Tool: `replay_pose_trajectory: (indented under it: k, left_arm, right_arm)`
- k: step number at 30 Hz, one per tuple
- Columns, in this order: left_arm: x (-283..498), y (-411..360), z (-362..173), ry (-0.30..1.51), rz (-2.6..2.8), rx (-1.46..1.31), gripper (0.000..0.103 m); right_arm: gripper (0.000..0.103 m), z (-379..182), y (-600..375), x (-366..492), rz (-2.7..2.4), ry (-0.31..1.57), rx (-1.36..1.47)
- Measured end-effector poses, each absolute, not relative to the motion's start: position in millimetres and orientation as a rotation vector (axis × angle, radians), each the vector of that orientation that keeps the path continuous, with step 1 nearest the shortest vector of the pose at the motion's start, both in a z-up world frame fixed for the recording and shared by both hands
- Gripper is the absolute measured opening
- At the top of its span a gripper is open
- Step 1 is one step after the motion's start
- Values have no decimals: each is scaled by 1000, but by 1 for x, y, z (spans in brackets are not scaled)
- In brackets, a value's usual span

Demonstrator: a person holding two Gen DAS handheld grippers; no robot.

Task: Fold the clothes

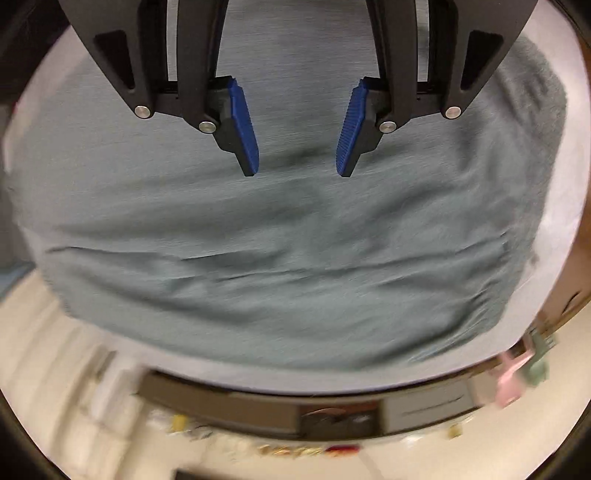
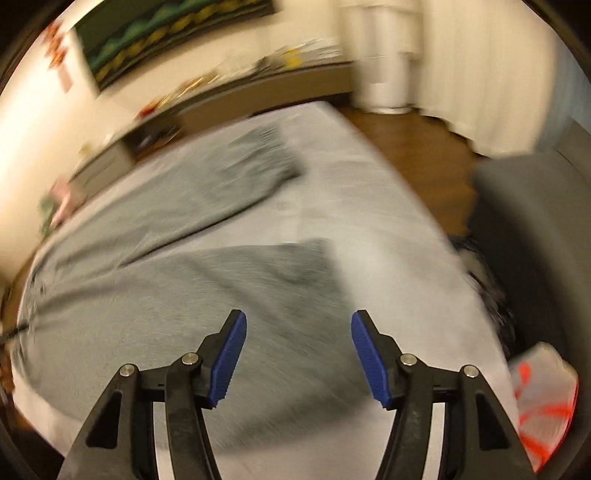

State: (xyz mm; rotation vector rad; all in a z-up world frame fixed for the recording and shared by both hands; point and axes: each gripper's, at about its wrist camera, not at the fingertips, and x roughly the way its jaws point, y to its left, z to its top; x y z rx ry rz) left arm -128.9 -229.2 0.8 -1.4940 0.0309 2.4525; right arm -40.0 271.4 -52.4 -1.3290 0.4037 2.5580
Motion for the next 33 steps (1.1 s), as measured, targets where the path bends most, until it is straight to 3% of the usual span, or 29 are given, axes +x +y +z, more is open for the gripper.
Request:
replay_pose_trajectory:
  k: [4,10,15,19,22,25,28,31,32,33]
  left_arm:
    - [-125,-192,-21,128,2352,-1521,44]
    - [-126,-183,-43,266,2347,-1569,44]
    - [-144,-212,-21,145,2446,-1499,44]
    - [-175,-271,-39,2,2539,-1659,44]
    - [-191,-297,-61,-65,2557,-1768,44]
    - [-207,-306,-58,-262,2556,-1732,47]
    - [-228,-299,-55,-504,2491,-1675,56]
    - [-252,-269,-55,-638,2375,-1622,57]
    - [-254,-258,-54,-665,2342,-1604,57]
    - [-249,-246,-52,-688,2312,-1587,58]
  right_arm:
    - [62,-78,246,-104,2523,258,-1552]
    - [66,-103,255,-154,2507,190,-1564]
    - [65,-85,277,-139,2565,189,-1471]
    - [66,-105,306,-137,2506,249,-1566]
    - [68,-60,336,-142,2604,383,-1420]
    - [72,-32,361,-193,2629,472,-1341]
    - [72,-41,375,-267,2585,530,-1428]
    - [72,-59,375,-332,2550,482,-1471]
    - [70,-65,375,-342,2553,483,-1488]
    - [43,-70,374,-352,2556,485,-1505]
